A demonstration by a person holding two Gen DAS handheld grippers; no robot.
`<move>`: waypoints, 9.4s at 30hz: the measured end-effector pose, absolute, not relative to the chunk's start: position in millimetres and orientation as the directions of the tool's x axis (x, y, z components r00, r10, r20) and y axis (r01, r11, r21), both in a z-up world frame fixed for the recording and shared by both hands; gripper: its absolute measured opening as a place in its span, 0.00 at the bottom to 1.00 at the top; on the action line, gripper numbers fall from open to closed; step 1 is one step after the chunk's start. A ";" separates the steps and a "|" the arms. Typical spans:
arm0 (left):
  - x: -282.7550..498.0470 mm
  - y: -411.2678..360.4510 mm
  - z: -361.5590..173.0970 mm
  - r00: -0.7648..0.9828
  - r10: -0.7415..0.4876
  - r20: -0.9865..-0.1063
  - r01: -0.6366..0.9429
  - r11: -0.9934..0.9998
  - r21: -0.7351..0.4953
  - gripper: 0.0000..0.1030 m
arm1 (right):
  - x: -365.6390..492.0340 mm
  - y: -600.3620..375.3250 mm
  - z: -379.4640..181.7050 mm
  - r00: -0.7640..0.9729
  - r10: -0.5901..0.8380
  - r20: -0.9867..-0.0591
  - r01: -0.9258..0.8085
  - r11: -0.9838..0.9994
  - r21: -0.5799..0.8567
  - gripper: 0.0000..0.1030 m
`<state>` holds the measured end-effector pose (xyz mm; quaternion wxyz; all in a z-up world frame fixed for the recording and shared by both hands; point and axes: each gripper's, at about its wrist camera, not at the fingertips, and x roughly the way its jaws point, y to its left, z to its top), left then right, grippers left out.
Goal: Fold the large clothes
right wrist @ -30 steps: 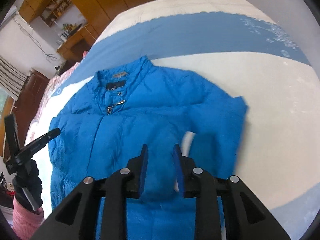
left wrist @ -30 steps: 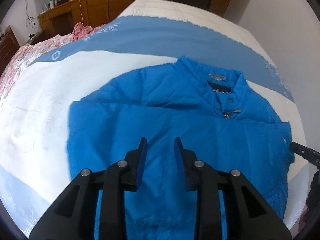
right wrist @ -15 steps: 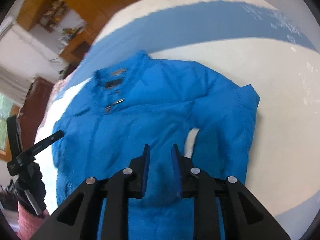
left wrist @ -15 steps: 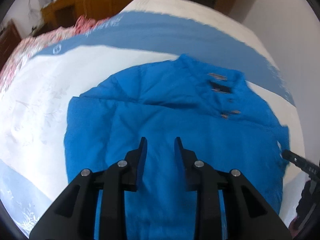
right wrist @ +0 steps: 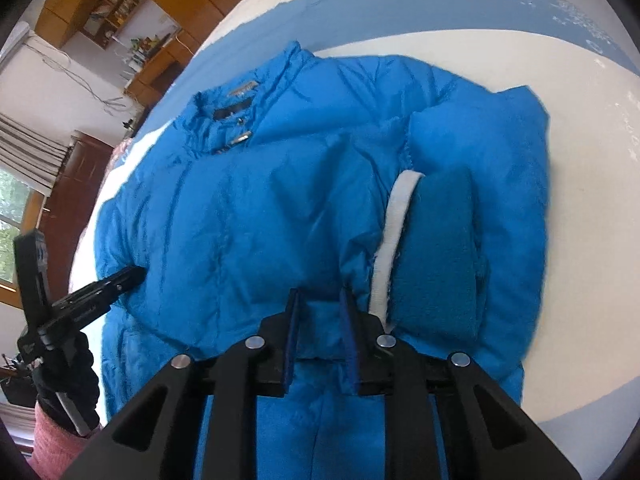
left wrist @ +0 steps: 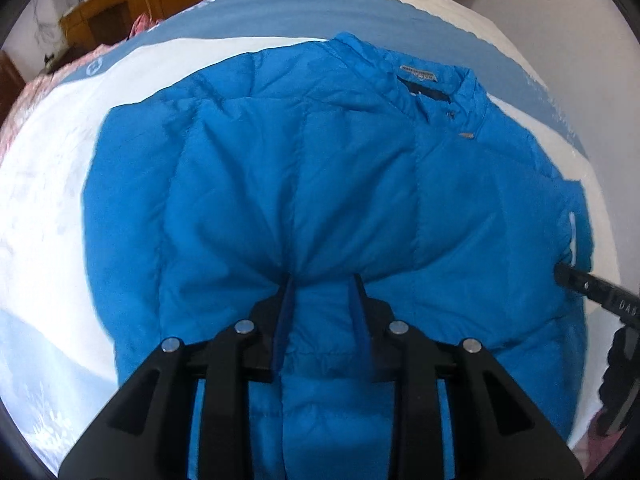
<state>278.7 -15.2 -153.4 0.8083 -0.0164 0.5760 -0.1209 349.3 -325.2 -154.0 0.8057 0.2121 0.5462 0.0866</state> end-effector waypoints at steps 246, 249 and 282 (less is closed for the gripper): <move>238.6 118.5 -88.5 0.404 -0.428 -0.808 0.047 0.893 -0.448 0.16 | 215.3 -345.4 -91.5 0.414 0.610 -0.676 0.010 0.739 0.673 0.17; 236.3 125.3 -121.5 0.375 -0.389 -0.842 0.019 0.911 -0.412 0.18 | 216.4 -340.5 -117.1 0.387 0.569 -0.726 0.074 0.765 0.639 0.17; 230.1 55.9 -68.1 0.514 -0.172 -0.840 0.034 0.983 -0.181 0.50 | 134.1 -281.2 -71.5 0.481 0.204 -0.853 0.021 0.970 0.243 0.32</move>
